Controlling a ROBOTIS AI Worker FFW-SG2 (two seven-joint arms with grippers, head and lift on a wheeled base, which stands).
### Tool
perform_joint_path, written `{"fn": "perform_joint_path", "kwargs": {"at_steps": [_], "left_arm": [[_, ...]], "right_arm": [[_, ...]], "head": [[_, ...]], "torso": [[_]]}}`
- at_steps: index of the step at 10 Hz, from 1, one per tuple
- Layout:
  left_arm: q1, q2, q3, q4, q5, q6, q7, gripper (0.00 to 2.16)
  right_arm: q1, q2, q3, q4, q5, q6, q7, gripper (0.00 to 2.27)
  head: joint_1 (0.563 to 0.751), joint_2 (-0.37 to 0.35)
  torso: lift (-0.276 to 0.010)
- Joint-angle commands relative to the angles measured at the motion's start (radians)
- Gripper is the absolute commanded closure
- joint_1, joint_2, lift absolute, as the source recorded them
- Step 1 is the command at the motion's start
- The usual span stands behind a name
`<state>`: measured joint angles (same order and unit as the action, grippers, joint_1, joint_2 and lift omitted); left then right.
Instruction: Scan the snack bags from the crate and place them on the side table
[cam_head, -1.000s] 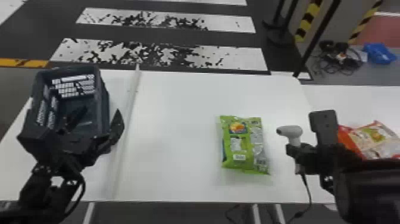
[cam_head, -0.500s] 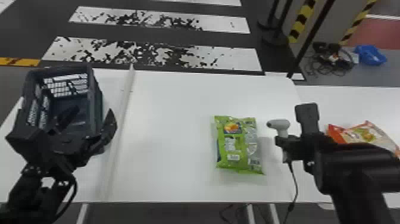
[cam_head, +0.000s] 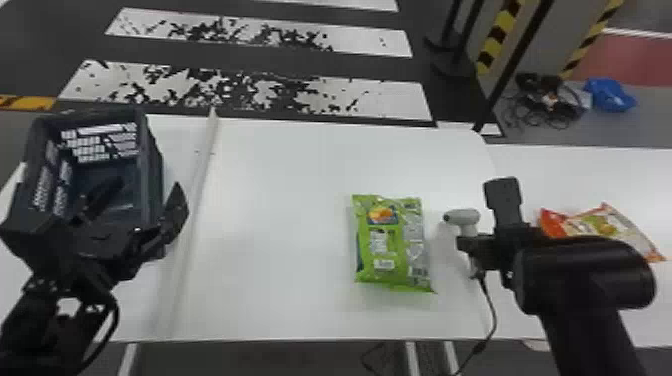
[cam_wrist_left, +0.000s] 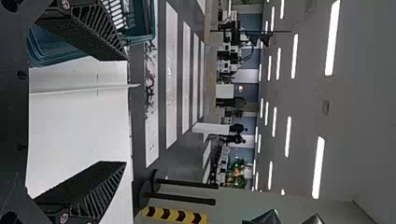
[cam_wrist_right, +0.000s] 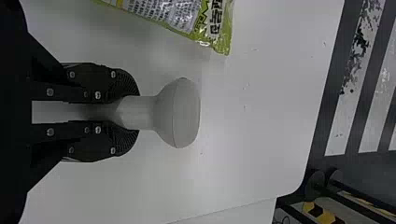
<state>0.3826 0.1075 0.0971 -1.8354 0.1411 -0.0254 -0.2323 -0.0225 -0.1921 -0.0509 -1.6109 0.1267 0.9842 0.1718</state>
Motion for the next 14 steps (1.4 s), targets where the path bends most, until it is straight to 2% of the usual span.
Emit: {"fn": "perform_joint_path", "kwargs": {"at_steps": [1, 2, 3, 4, 7, 10, 12, 14], "left_arm": [[-0.001, 0.001, 0.0, 0.001, 0.0, 0.0, -0.001, 0.08], [-0.001, 0.003, -0.002, 0.001, 0.0, 0.0, -0.001, 0.08], [-0.001, 0.003, -0.002, 0.001, 0.0, 0.0, -0.001, 0.08], [-0.001, 0.003, -0.002, 0.001, 0.0, 0.0, -0.001, 0.08], [0.001, 0.004, -0.002, -0.001, 0.0, 0.0, -0.001, 0.08], [0.001, 0.001, -0.002, -0.002, -0.001, 0.0, 0.001, 0.08], [0.001, 0.0, -0.007, -0.002, -0.001, 0.0, 0.001, 0.08], [0.002, 0.0, -0.008, -0.001, -0.001, 0.0, 0.001, 0.08]], "right_arm": [[-0.004, -0.001, 0.0, 0.019, -0.004, 0.0, 0.0, 2.05], [-0.004, -0.001, 0.0, 0.022, -0.006, 0.0, 0.0, 1.61], [-0.004, -0.001, 0.0, 0.023, -0.012, 0.003, 0.0, 0.63], [-0.004, -0.001, -0.001, 0.023, -0.01, 0.003, -0.002, 0.0], [0.056, 0.0, -0.021, -0.095, -0.03, 0.015, -0.002, 0.05], [0.147, 0.0, -0.076, -0.319, -0.164, 0.15, 0.049, 0.06], [0.162, 0.0, -0.121, -0.36, -0.289, 0.236, 0.112, 0.07], [0.165, 0.005, -0.119, -0.353, -0.317, 0.245, 0.132, 0.07]], "head": [[0.695, -0.117], [0.695, -0.118], [0.695, -0.119], [0.695, -0.119], [0.695, -0.119], [0.695, -0.107], [0.695, -0.082], [0.695, -0.051]], "torso": [[-0.05], [-0.05], [-0.05], [-0.05], [-0.05], [-0.05], [-0.05], [-0.05]]}}
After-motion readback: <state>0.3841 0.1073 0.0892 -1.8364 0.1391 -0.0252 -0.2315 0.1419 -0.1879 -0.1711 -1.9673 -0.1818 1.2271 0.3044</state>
